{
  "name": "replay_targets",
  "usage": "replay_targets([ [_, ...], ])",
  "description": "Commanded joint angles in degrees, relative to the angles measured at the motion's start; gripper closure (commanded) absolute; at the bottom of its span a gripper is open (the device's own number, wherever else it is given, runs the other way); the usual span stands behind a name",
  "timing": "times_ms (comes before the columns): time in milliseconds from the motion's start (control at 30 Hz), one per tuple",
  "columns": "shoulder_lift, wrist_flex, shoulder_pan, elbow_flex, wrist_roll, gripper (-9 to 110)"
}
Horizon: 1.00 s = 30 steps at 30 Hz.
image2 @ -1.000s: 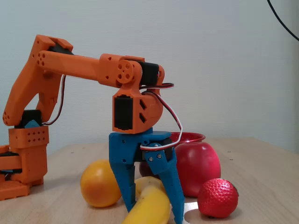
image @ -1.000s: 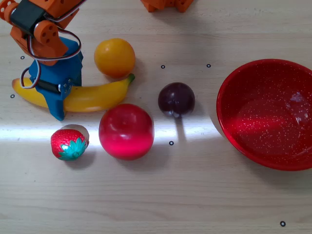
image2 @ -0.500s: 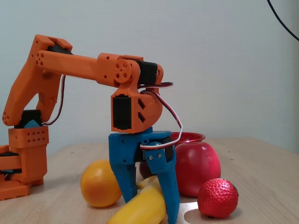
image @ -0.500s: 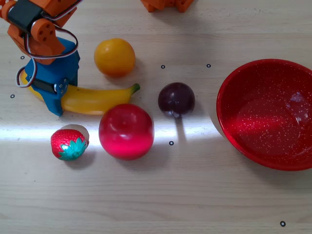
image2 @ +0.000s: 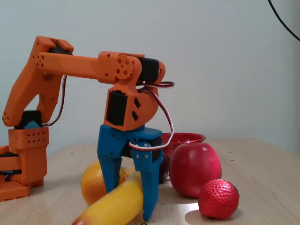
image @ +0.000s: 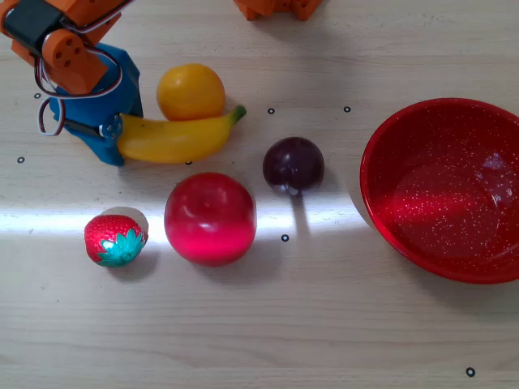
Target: Put the banana in the red bowl.
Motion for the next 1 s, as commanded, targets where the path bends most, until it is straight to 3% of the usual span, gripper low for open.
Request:
replay_targets([
  [0,6.15,3.43,-2.72,-7.47,1.49,101],
  [567,23.03,14.50,0.09,-9.49,0.70,101],
  [967,39.90,11.51,14.50,-3.16,-5.54,101],
])
